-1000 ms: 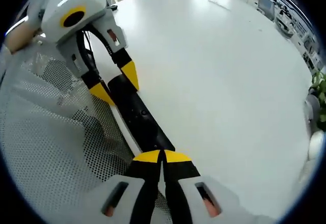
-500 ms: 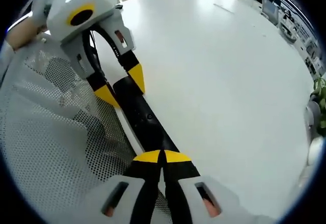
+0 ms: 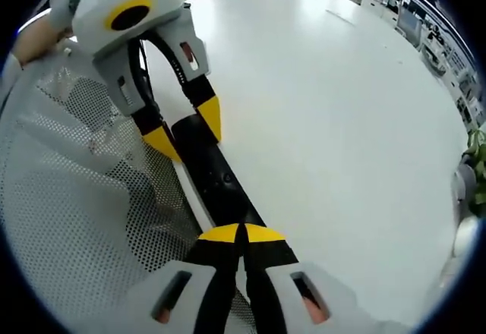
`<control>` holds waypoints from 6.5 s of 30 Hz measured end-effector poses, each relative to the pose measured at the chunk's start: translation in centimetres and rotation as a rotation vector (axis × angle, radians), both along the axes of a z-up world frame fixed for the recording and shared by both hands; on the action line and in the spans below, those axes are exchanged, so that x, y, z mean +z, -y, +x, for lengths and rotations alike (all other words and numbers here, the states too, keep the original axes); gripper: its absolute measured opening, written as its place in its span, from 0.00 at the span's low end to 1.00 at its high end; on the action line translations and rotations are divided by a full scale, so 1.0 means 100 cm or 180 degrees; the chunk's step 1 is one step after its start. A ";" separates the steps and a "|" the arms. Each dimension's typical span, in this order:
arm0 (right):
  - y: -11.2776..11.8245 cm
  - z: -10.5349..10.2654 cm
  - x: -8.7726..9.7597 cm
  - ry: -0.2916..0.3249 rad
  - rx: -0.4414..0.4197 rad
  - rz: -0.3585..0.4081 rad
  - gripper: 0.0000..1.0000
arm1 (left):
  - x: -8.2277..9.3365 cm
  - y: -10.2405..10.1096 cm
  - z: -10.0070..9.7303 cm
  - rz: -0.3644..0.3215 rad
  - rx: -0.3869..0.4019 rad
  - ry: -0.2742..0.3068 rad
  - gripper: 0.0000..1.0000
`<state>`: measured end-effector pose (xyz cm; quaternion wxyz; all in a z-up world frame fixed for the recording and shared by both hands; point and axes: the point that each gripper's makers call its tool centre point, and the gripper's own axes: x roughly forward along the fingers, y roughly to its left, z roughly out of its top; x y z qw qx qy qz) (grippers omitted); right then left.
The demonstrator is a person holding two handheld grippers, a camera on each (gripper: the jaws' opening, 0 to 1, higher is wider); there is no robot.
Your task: Press the specified remote control buttons in sequence, fully releasing each button before pressing the next.
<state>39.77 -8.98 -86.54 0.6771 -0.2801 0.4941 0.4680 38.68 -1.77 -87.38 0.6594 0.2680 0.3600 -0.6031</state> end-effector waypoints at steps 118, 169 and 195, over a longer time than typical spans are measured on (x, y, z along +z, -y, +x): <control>-0.008 0.008 -0.001 0.0147 0.0087 -0.0008 0.00 | 0.000 0.000 0.000 0.0039 -0.0086 0.0027 0.24; -0.013 0.007 -0.003 0.0127 0.0375 -0.0178 0.00 | -0.002 0.002 0.000 0.0083 -0.0053 0.0062 0.24; -0.021 0.005 -0.004 0.0197 0.0474 -0.0195 0.00 | -0.002 0.001 0.000 0.0068 -0.0062 0.0043 0.24</control>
